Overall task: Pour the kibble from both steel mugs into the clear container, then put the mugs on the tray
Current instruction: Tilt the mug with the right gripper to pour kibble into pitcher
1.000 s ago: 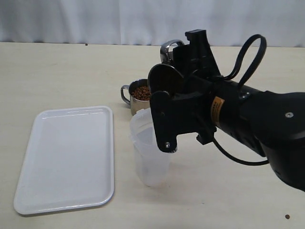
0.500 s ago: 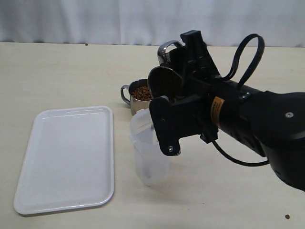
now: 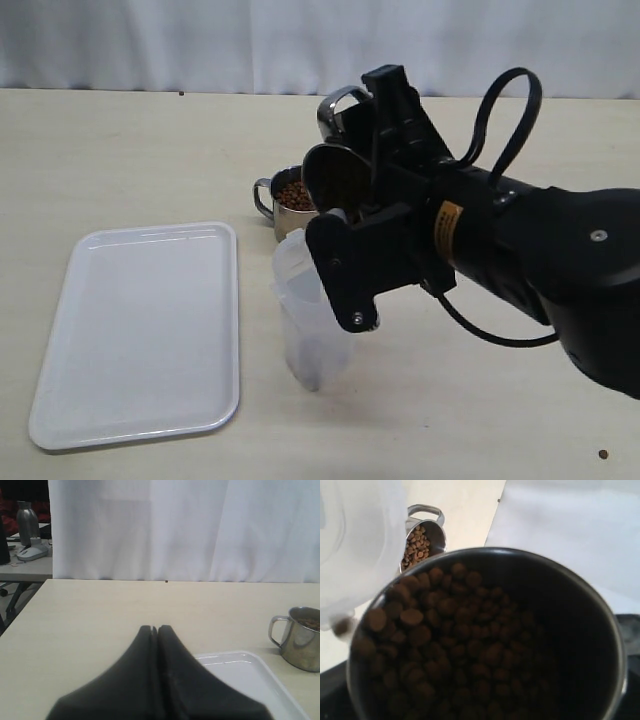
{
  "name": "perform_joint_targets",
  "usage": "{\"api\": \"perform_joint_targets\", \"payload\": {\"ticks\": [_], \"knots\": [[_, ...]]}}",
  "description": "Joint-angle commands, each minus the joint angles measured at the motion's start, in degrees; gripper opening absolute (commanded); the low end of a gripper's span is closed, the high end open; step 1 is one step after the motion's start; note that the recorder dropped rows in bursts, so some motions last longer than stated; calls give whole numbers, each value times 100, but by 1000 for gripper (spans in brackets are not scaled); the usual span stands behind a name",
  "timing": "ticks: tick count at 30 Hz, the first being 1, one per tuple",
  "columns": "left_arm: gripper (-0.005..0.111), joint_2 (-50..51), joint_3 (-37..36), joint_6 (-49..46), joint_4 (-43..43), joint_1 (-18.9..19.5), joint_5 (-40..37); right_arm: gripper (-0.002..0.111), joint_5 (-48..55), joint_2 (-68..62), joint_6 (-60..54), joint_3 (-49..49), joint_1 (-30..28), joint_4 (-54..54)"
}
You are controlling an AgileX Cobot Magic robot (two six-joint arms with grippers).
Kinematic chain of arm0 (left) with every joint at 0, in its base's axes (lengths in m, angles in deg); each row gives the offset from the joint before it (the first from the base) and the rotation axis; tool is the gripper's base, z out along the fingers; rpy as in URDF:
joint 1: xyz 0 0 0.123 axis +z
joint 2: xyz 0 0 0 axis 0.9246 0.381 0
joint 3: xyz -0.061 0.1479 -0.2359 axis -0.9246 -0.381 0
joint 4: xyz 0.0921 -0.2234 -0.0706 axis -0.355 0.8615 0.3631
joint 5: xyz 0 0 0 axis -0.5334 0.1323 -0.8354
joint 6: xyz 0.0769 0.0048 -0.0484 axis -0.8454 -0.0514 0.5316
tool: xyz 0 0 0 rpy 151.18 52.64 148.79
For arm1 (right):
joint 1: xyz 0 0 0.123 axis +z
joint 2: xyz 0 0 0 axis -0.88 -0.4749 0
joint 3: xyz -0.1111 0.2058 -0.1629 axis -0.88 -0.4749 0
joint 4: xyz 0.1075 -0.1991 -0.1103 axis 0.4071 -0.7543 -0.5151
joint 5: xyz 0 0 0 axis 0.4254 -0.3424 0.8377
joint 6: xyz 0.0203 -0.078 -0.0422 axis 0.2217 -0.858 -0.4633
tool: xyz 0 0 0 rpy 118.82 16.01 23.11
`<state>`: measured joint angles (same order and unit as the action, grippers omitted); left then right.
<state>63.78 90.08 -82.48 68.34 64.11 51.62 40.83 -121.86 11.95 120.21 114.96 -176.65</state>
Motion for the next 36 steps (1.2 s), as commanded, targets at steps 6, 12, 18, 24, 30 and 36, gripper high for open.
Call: {"api": "perform_joint_targets", "payload": {"ticks": [6, 12, 18, 24, 30, 36], "knots": [[0, -13, -15, -6, -4, -42, 53, 5, 51, -39, -432, 67, 20, -108], [0, -13, -15, -6, -4, -42, 53, 5, 51, -39, -609, 67, 20, -108], [0, -13, -15, -6, -4, -42, 53, 5, 51, -39, -646, 166, 20, -108], [0, -13, -15, -6, -4, -42, 53, 5, 51, -39, -965, 160, 20, -108], [0, -13, -15, -6, -4, -42, 53, 5, 41, -39, -1251, 160, 20, -108], [0, -13, -15, -6, -4, -42, 53, 5, 5, -39, -1286, 169, 20, -108]]}}
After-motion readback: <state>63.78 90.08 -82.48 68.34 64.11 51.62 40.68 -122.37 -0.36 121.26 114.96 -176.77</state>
